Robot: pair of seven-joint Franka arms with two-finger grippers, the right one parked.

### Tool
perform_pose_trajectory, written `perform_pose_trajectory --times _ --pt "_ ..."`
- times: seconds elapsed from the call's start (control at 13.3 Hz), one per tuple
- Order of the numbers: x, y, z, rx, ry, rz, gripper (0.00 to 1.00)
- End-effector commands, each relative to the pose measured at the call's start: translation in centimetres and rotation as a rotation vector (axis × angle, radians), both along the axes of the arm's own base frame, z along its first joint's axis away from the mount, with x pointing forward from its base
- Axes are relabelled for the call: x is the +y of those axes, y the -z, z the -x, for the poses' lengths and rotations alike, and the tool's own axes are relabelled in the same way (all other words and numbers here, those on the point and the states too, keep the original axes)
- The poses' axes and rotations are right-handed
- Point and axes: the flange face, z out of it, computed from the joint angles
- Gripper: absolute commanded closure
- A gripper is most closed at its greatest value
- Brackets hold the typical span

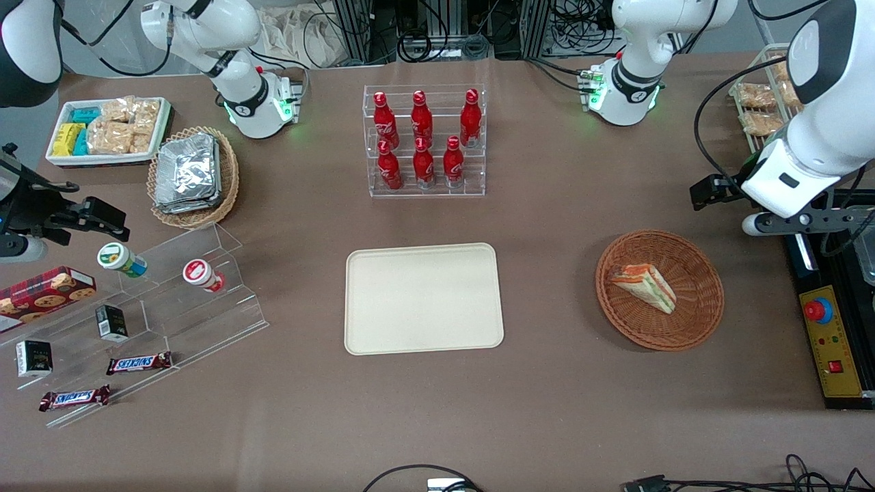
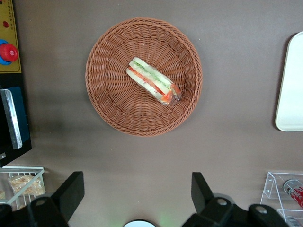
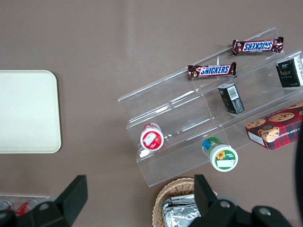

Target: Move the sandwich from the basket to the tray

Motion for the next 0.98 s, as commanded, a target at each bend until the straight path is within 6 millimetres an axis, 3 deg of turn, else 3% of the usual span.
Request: perform_pose_trajectory --times 0.0,0.9 --pt "0.14 0.01 0.20 -0.007 0.001 0.012 0.00" --pt "0.13 -0.17 0.01 -0.012 -0.005 0.012 0.00"
